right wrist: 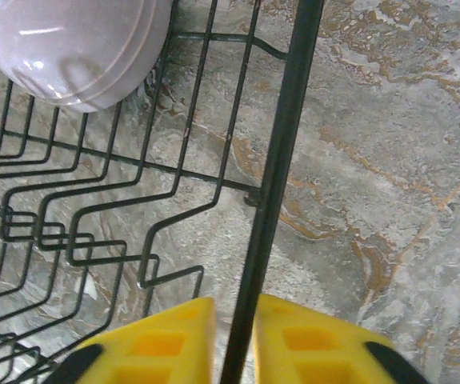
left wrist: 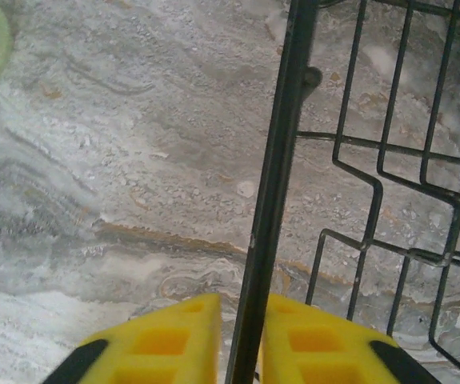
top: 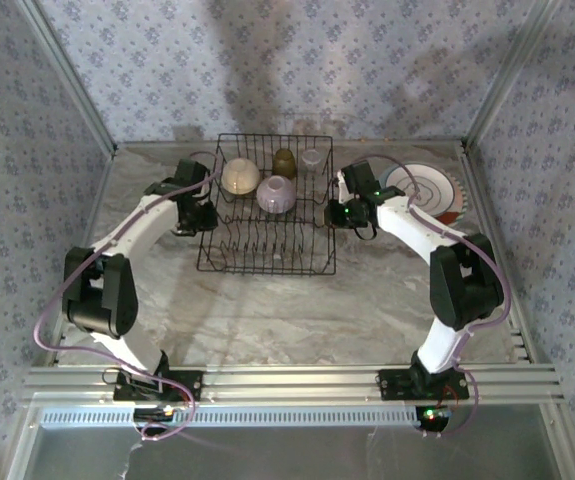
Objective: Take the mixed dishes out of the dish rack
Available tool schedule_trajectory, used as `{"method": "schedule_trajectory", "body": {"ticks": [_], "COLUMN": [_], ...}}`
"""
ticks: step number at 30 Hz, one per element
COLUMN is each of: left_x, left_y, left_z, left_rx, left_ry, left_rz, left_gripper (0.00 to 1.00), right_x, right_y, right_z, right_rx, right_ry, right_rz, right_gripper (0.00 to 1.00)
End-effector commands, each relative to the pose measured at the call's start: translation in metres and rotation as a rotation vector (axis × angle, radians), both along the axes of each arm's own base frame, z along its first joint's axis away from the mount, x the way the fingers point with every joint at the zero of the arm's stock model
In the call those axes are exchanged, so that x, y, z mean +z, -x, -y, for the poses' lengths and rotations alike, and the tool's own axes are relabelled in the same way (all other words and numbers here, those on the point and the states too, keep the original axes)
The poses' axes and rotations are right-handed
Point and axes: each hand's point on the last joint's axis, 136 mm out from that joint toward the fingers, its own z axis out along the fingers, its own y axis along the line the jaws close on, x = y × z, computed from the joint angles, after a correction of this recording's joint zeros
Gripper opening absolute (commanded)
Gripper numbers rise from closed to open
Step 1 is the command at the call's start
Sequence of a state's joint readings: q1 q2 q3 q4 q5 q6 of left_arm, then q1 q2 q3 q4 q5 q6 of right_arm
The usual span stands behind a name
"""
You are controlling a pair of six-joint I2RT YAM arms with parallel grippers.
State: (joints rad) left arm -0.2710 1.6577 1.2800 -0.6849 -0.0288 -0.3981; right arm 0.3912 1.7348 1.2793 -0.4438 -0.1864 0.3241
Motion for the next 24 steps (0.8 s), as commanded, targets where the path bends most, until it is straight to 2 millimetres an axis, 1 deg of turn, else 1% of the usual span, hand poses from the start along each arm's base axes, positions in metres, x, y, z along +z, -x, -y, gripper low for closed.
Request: {"method": "schedule_trajectory", "body": {"ticks": [1,3,4,6,11,14,15,16,24], "left_x": [0.004,0.004,0.003,0.001,-0.004,-0.005,-0.005,-0.006,-0.004], "left_y": [-0.010,-0.008,-0.006,-0.001,0.015,0.028,0.034,0.039,0.078], "left_z": [0.006,0.015,0.020,0.028,0.032,0.036,0.039,0.041,0.061], "left_rx": [-0.001,-0.010,-0.013,-0.022,-0.016,-0.016,-0.020,-0.024,-0.047], "left_ry": [0.038,0.098,0.135,0.177,0.174,0.177,0.178,0.176,0.199], "left_rz": [0.025,0.037,0.041,0.033,0.017,0.012,0.012,0.009,0.024], "left_gripper": [0.11,0.07,0.05,0.00,0.00,0.00,0.00,0.00,0.00], "right_x": [-0.001,-0.002,-0.002,-0.001,0.006,0.012,0.018,0.009,0.006], "right_y": [-0.004,-0.003,-0.002,-0.001,0.006,0.016,0.017,0.026,0.061], "right_z": [0.008,0.008,0.009,0.010,0.013,0.018,0.019,0.024,0.039], "right_rx": [-0.021,-0.020,-0.021,-0.029,-0.030,-0.035,-0.038,-0.042,-0.065], "right_ry": [0.013,0.010,0.009,0.006,0.001,-0.005,-0.012,-0.007,-0.030], "right_rz": [-0.013,-0.014,-0.015,-0.012,0.002,0.013,0.026,0.005,-0.015], "right_gripper": [0.12,0.02,0.00,0.00,0.00,0.00,0.00,0.00,0.00]}}
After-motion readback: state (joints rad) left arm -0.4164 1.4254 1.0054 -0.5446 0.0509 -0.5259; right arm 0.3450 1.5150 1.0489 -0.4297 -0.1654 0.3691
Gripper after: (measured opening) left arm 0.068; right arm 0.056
